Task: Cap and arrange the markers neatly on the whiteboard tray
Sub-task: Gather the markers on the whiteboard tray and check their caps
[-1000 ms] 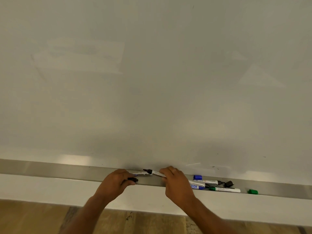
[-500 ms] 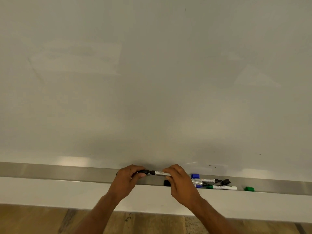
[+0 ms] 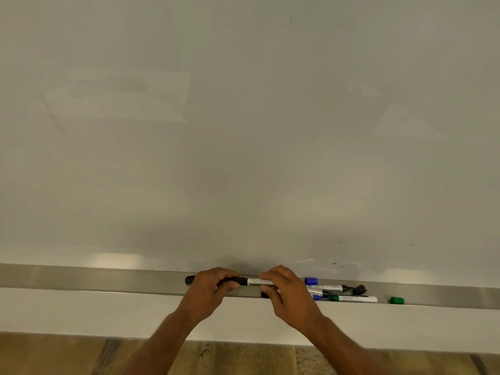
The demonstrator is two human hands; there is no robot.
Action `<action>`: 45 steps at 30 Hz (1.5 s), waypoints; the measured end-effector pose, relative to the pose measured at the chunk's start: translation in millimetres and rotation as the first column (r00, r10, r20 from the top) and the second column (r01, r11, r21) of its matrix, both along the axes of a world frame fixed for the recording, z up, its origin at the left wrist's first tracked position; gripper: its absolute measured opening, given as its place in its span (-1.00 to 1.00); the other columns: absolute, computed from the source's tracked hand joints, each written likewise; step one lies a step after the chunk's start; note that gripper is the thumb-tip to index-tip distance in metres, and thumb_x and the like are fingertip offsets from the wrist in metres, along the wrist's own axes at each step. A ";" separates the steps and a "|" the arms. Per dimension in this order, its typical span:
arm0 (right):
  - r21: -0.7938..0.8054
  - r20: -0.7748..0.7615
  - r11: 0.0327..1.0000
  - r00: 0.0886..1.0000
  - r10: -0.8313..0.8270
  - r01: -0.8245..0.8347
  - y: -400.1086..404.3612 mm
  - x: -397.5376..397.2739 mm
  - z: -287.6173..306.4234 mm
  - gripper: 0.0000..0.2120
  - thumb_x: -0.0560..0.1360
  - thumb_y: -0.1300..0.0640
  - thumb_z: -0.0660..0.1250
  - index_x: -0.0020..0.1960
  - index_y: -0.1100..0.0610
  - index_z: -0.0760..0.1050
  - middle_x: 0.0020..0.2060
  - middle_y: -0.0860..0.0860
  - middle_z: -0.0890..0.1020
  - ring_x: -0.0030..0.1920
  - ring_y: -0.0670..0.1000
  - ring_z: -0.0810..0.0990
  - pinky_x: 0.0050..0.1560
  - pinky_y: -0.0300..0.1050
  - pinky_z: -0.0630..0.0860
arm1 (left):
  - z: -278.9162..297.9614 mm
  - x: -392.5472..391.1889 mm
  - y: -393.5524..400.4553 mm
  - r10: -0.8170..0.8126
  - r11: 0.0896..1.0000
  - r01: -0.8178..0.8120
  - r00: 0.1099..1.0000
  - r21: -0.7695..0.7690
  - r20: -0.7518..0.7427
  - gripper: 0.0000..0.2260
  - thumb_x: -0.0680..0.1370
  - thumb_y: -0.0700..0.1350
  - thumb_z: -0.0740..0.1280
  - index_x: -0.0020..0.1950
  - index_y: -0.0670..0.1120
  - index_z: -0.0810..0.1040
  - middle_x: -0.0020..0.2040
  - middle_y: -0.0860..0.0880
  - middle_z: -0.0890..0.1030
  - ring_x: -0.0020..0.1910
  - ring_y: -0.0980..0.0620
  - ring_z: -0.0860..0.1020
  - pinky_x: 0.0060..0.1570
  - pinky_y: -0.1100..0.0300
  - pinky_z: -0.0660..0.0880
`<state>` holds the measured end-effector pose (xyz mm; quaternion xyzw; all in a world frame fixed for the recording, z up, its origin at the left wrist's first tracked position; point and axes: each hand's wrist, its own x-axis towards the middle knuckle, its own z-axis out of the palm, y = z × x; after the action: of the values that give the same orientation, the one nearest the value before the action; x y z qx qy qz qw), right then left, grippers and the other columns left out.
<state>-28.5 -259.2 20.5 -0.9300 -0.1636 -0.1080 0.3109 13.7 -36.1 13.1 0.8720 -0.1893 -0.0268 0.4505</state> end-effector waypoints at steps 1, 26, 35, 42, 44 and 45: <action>0.007 -0.003 1.000 1.000 -0.009 0.010 0.9 0.3 0.2 -0.79 0.55 0.11 0.28 0.17 0.07 0.54 0.04 0.03 0.61 0.02 -0.05 0.54 0.09 -0.24 0.49 | 0.8 -0.4 -1.5 0.005 1.000 -0.005 1.000 -0.008 0.000 -0.68 0.50 -0.16 0.42 -0.04 0.32 0.58 -0.15 0.19 0.66 -0.13 0.20 0.58 -0.14 0.37 0.49; 0.040 -0.192 0.998 0.980 0.055 -0.048 -9.5 19.5 14.1 -0.80 0.52 -0.02 0.33 0.10 0.02 0.58 -0.07 0.00 0.65 -0.07 -0.05 0.55 -0.01 -0.12 0.53 | -1.4 -3.3 -6.9 0.104 0.993 -0.109 0.991 0.050 0.085 -0.84 0.50 -0.14 0.41 0.04 0.05 0.65 -0.09 0.16 0.66 -0.13 0.25 0.57 -0.09 0.54 0.40; -0.226 -0.144 0.971 0.983 -0.115 0.080 -72.7 8.5 -2.0 -0.77 0.53 0.22 0.30 0.17 0.11 0.56 0.06 0.08 0.67 0.09 0.09 0.57 0.13 -0.12 0.46 | -20.7 -2.2 36.3 0.198 0.953 -0.226 0.969 0.200 0.150 -0.81 0.49 -0.21 0.41 0.04 0.03 0.67 -0.15 0.06 0.72 -0.22 0.10 0.62 -0.15 0.39 0.46; -0.477 -0.215 0.879 0.970 -0.113 -0.003 -81.8 8.0 -9.4 -0.76 0.52 0.13 0.25 0.17 0.00 0.51 0.05 0.00 0.65 0.06 0.04 0.52 0.09 -0.08 0.44 | -33.1 -4.3 41.8 0.143 0.939 -0.203 0.965 0.278 0.220 -0.83 0.45 -0.21 0.46 0.00 0.00 0.68 -0.19 0.04 0.70 -0.22 0.03 0.61 -0.21 0.29 0.46; -0.501 -0.215 0.865 0.971 -0.106 -0.017 -80.0 9.0 -11.9 -0.72 0.53 0.12 0.24 0.23 -0.01 0.48 0.10 0.00 0.64 0.12 0.05 0.50 0.15 -0.06 0.40 | -34.9 -3.5 41.7 0.137 0.937 -0.202 0.963 0.285 0.233 -0.81 0.42 -0.23 0.48 -0.01 -0.02 0.68 -0.17 0.02 0.71 -0.20 0.01 0.62 -0.17 0.25 0.50; -0.519 -0.213 0.855 0.972 -0.104 -0.022 -79.1 9.6 -13.1 -0.71 0.53 0.12 0.23 0.24 -0.01 0.47 0.11 0.01 0.63 0.13 0.05 0.49 0.15 -0.06 0.38 | -35.8 -3.5 41.5 0.133 0.936 -0.202 0.961 0.287 0.241 -0.80 0.40 -0.25 0.51 -0.02 -0.04 0.69 -0.15 0.01 0.70 -0.20 0.01 0.62 -0.15 0.24 0.51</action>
<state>-19.0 -338.3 7.4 -0.9886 -0.1290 0.0432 0.0641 10.2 5.4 -22.7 0.9423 -0.1557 0.0783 0.2858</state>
